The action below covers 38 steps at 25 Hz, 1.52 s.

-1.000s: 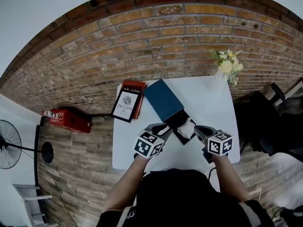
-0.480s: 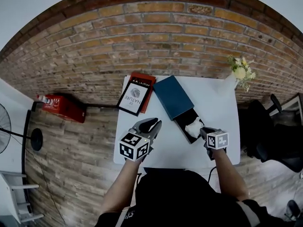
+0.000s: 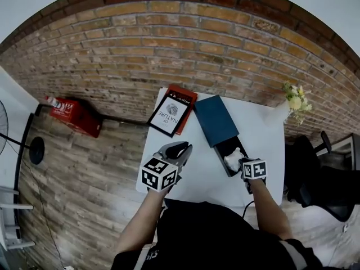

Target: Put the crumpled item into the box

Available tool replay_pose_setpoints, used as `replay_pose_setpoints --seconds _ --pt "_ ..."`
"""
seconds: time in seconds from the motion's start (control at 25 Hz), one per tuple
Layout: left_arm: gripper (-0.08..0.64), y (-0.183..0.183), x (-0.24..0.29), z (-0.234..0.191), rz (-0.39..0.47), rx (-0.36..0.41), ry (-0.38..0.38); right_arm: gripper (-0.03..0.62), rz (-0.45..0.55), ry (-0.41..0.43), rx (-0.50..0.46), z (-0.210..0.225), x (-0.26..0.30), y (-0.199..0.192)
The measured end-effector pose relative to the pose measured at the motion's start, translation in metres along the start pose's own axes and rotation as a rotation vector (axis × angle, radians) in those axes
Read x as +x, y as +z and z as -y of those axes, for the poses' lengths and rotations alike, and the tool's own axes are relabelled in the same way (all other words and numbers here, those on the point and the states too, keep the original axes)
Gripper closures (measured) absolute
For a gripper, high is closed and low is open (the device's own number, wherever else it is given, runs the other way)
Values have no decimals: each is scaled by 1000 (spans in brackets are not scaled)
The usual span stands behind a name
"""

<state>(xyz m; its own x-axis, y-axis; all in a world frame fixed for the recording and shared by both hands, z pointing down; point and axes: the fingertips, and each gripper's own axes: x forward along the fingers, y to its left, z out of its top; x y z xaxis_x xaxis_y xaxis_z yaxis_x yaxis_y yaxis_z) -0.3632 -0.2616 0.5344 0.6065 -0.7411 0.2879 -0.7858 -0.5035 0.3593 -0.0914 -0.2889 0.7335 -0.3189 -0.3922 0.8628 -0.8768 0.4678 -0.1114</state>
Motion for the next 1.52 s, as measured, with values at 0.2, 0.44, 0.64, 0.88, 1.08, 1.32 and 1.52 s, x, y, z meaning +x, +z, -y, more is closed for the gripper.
replay_pose_setpoints --seconds 0.2,0.44,0.64,0.88,1.08,1.32,1.52 --pt "502 20 -4 -2 40 22 -2 538 89 53 11 -15 -10 36" --pt "511 64 -9 5 102 97 -12 540 341 152 -20 -42 -75 115" --pt "520 108 -10 18 159 177 -23 566 574 229 -90 -70 -152 171" --pt "528 142 -9 30 185 236 -27 592 740 281 -146 -86 -219 201" --pt "537 152 -13 36 194 247 -18 592 882 322 -185 -97 -270 213" --pt "548 151 -17 32 205 238 16 594 985 349 -219 -106 -293 206" --pt "551 144 -16 32 195 225 22 594 986 320 -232 -107 -293 194"
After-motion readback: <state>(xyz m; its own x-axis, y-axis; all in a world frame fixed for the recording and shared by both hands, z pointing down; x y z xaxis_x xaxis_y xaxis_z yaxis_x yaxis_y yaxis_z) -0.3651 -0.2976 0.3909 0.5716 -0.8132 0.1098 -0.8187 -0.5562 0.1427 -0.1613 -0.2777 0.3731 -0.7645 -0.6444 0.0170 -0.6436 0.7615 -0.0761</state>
